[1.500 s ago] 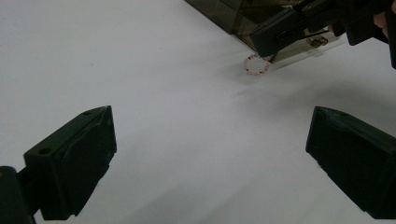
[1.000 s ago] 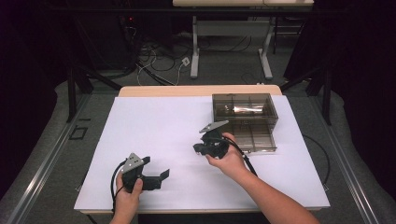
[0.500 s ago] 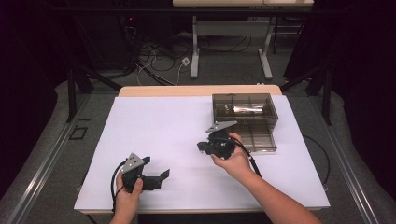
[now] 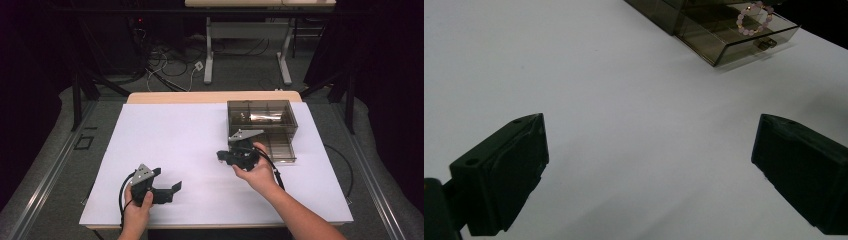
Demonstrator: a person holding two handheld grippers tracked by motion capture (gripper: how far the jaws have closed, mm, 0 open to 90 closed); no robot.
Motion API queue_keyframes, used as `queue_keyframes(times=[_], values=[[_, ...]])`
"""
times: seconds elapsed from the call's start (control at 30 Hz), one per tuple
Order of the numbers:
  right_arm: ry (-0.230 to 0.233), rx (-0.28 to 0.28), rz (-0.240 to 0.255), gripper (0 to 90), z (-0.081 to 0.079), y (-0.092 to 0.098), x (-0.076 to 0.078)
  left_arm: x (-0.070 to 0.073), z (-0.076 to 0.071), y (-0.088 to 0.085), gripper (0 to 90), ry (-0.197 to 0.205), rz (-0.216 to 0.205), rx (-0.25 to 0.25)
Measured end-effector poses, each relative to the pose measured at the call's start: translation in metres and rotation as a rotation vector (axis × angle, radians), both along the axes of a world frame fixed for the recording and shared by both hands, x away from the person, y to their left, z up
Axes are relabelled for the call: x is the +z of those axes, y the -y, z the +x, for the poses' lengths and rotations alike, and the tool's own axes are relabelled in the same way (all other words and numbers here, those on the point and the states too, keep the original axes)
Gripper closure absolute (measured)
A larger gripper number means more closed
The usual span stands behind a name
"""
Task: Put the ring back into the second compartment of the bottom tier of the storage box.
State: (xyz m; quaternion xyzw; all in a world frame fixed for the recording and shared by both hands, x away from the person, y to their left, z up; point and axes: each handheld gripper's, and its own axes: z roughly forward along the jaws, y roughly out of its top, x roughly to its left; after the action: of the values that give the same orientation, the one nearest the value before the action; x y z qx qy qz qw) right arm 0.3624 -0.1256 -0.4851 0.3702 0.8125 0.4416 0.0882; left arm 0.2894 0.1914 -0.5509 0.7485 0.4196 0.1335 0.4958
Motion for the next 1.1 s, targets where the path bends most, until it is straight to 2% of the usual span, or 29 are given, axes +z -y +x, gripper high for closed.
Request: queue_keyframes(times=[0.33, 0.5, 1.1], values=[[0.007, -0.017, 0.02, 88.1, -0.003, 0.014, 0.006, 0.0, 0.0, 0.0, 1.8, -0.002, 0.0, 0.001], [0.014, -0.035, 0.048, 88.0, -0.004, 0.02, 0.008, -0.001, 0.0, 0.001, 1.9, 0.0, -0.001, 0.006], [0.035, -0.085, 0.063, 88.1, -0.003, 0.046, 0.014, -0.001, 0.0, 0.0, 1.8, -0.002, 0.006, 0.002]])
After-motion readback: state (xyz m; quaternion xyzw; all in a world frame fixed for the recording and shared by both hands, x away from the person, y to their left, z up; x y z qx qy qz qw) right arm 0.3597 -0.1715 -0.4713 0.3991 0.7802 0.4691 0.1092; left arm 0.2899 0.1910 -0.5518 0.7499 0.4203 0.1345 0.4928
